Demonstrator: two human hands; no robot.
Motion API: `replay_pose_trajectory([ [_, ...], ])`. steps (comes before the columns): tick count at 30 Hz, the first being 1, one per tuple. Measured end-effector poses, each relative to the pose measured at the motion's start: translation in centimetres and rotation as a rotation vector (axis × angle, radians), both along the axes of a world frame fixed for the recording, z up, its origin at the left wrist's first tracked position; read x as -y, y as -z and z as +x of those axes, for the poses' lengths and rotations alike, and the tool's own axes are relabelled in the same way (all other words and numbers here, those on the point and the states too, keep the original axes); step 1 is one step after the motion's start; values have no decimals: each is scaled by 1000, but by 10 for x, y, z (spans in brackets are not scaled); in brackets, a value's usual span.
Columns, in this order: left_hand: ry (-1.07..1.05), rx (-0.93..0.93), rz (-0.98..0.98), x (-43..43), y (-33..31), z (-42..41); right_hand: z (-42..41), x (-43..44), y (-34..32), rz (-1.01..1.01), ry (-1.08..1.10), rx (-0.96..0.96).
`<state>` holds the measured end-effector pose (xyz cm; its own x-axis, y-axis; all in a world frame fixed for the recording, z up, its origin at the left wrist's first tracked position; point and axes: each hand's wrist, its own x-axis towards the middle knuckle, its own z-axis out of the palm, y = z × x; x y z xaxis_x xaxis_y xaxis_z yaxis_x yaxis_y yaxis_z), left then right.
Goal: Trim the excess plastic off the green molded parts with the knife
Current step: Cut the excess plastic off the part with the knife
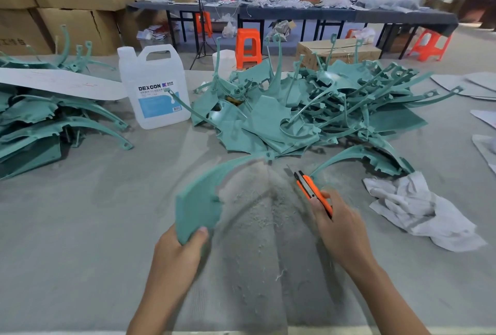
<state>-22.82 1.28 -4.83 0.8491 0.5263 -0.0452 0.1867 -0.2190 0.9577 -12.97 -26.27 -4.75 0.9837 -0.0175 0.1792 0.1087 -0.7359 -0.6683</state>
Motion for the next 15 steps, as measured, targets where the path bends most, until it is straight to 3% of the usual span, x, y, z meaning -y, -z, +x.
replay_pose_trajectory([
  [3,-102,23,-441,-1,-11,-6,-12,-5,-3,83,-67,5],
  [5,-122,3,-503,-4,-16,-9,-19,-10,-6,94,-115,18],
  [7,-88,-83,-283,-9,-15,-16,-24,-13,-8,90,-155,26],
  [9,12,-217,199,-16,-11,-22,-28,-17,-9,87,-188,24],
  [11,116,-231,593,-19,-11,-24,-31,-19,-11,74,-227,24],
  [15,358,-304,793,-13,-10,-3,-38,-25,-15,-3,-301,32],
])
